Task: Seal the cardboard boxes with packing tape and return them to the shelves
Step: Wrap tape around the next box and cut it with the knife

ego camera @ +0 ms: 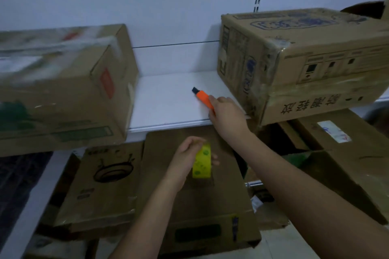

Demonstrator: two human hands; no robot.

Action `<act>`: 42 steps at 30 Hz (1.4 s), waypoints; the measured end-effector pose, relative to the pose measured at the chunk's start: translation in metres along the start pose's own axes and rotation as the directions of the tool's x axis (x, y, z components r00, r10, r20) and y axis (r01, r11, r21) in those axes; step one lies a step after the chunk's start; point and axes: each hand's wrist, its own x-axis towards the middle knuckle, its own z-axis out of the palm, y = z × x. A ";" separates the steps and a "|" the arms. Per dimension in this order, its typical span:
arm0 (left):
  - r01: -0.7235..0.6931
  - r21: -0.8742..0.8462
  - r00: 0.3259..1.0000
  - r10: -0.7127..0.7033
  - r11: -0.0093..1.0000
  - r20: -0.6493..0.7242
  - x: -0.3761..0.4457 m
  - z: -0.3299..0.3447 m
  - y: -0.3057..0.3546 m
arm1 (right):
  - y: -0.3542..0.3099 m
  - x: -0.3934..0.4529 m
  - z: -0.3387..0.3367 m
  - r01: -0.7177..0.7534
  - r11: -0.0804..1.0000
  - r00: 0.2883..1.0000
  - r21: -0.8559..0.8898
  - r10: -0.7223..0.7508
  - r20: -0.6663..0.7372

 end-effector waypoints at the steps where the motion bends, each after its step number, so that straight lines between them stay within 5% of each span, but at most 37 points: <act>1: -0.012 -0.010 1.000 0.012 1.000 0.020 -0.003 -0.004 0.003 | -0.004 0.006 0.002 -0.012 0.994 1.000 -0.112 0.010 -0.017; 3: -0.037 -0.028 0.998 0.038 0.999 0.041 -0.010 -0.013 0.008 | -0.008 0.009 0.004 -0.016 0.985 0.985 -0.174 -0.014 -0.170; 5: -0.059 -0.040 0.997 0.061 0.997 0.050 -0.015 -0.022 0.012 | -0.010 -0.007 0.004 0.080 0.996 0.927 0.026 -0.065 -0.370; 7: -0.079 -0.033 0.996 0.080 0.996 0.032 -0.016 -0.031 0.013 | -0.016 -0.033 0.002 0.210 0.882 0.952 0.423 -0.086 -0.294; 9: -0.105 0.007 0.994 0.105 0.994 -0.017 -0.013 -0.039 0.012 | -0.027 -0.052 0.005 0.161 0.774 0.986 0.613 -0.146 -0.074; 16: -0.113 0.076 0.991 0.118 0.991 -0.064 -0.013 -0.054 0.007 | -0.051 -0.055 0.017 0.052 0.782 0.999 0.621 -0.042 -0.031; 26: -0.066 -0.070 0.997 0.063 0.995 -0.044 0.004 -0.039 0.008 | -0.048 -0.044 0.010 0.075 0.825 0.982 0.560 0.038 -0.187; 37: -0.082 0.012 0.990 0.083 0.997 -0.112 0.026 -0.035 -0.001 | -0.052 -0.027 0.027 0.149 0.865 0.948 0.479 0.012 -0.317; 42: -0.047 -0.009 0.994 0.046 0.999 -0.097 0.029 -0.037 -0.004 | -0.049 -0.025 0.026 0.099 0.813 0.960 0.574 0.073 -0.269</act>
